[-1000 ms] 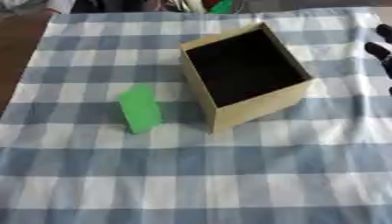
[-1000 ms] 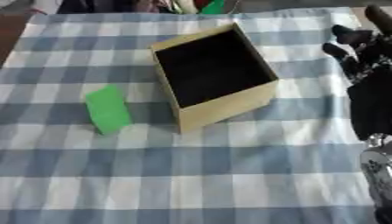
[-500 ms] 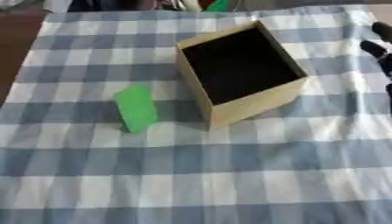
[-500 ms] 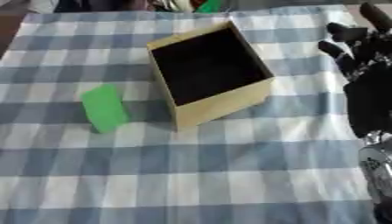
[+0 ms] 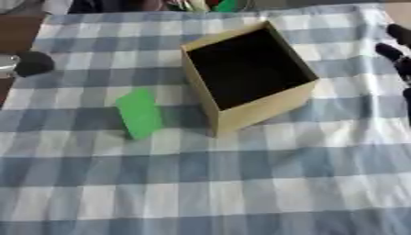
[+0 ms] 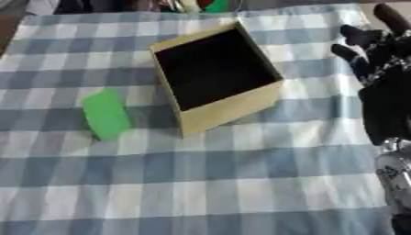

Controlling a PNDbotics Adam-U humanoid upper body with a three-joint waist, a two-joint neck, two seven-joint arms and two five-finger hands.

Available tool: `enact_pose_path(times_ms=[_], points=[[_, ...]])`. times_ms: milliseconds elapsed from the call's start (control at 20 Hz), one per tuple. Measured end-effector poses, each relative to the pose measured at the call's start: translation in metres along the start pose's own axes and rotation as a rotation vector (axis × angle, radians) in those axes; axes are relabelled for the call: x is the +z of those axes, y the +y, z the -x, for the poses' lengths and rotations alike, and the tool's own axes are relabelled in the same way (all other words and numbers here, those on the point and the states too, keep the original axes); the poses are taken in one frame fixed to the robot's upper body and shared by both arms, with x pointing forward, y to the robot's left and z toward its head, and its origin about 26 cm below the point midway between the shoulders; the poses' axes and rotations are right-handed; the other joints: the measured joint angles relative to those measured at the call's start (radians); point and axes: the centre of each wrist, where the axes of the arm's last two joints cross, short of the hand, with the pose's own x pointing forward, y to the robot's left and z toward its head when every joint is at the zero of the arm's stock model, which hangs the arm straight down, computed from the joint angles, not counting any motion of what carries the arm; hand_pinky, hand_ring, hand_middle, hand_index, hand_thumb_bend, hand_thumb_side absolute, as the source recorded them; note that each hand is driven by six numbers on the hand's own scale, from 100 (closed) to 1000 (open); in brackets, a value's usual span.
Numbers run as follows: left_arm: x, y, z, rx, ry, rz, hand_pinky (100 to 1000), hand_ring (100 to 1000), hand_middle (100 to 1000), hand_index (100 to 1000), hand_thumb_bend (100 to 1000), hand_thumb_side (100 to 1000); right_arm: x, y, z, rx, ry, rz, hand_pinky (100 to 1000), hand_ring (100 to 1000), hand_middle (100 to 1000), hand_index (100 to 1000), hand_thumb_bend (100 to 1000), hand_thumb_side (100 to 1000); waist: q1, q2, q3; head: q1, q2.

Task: Pick up objects on the table and place them in the box.

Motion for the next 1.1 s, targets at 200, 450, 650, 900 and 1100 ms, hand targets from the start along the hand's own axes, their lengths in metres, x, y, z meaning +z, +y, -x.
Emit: enact_pose_path(times_ms=[200, 450, 650, 900, 1100], points=[[-0.008, 0.004, -0.002, -0.043, -0.031, 0.105, 696, 810, 782, 916, 928, 905, 0.000, 0.001, 0.001, -0.002, 0.006, -0.007, 809, 862, 576, 895, 100, 881, 0.000, -0.001, -0.003, 0.003, 0.000], [-0.015, 0.004, -0.007, -0.086, -0.087, 0.223, 712, 839, 816, 941, 1000, 898, 0.000, 0.001, 0.001, -0.003, 0.011, -0.011, 809, 862, 575, 895, 100, 880, 0.005, -0.001, -0.007, -0.010, -0.001], [-0.019, 0.007, -0.011, -0.119, -0.127, 0.291, 718, 854, 833, 944, 1000, 964, 0.001, 0.003, 0.001, -0.005, 0.016, -0.016, 810, 863, 574, 895, 100, 880, 0.007, -0.001, -0.008, -0.022, -0.001], [-0.025, 0.011, -0.014, -0.165, -0.137, 0.342, 705, 848, 822, 915, 1000, 1000, 0.001, 0.003, 0.001, -0.005, 0.022, -0.018, 810, 863, 573, 896, 100, 888, 0.010, -0.002, -0.008, -0.033, -0.001], [-0.030, 0.006, -0.019, -0.209, -0.143, 0.372, 708, 847, 817, 909, 1000, 1000, 0.001, 0.003, 0.002, -0.006, 0.025, -0.020, 810, 863, 573, 896, 100, 890, 0.013, -0.004, -0.008, -0.033, -0.001]])
